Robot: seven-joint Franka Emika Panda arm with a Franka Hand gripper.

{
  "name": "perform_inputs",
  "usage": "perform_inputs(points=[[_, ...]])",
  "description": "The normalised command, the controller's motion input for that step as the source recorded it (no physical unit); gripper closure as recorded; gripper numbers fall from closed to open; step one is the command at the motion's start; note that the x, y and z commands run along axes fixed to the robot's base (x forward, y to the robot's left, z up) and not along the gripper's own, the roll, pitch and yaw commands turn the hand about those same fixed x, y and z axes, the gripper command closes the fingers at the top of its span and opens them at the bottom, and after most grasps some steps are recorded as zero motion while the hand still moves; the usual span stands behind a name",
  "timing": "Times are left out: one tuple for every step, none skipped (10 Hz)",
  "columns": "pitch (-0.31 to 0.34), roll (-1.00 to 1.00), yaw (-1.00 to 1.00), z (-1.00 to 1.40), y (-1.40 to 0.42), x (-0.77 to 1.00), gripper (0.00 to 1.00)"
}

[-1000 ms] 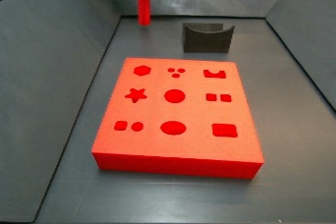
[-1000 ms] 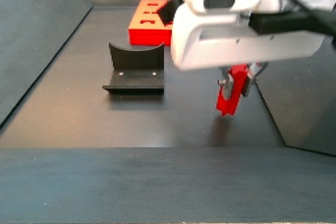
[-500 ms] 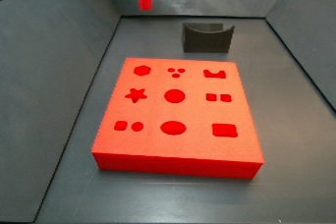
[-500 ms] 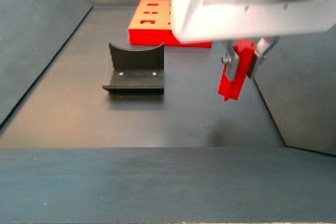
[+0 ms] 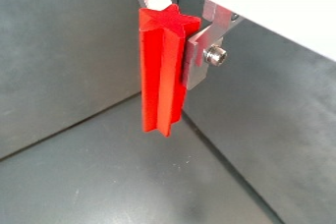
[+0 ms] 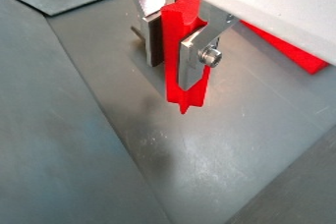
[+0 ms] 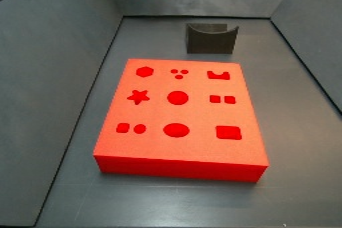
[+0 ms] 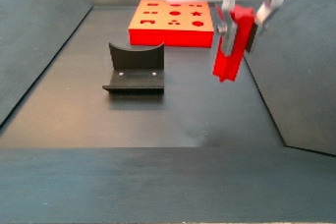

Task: Pick up the star object. Move up. Move to above the board. Insert the star object.
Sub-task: Move to above the board.

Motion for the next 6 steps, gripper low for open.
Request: perform_inputs(points=[[0.099,0.06,0.03,1.00,0.05,0.12,1.00],[0.099,0.05,0.02,1.00,0.05,0.11,1.00],[0.098,0.05,0.02,1.00,0.05,0.10,1.00],[0.098,0.06,0.02,1.00,0.05,0.09,1.00],[0.099,0.06,0.03,1.00,0.04,0.08,1.00],[0.096,0.06,0.02,1.00,0.04,0.08,1.00]])
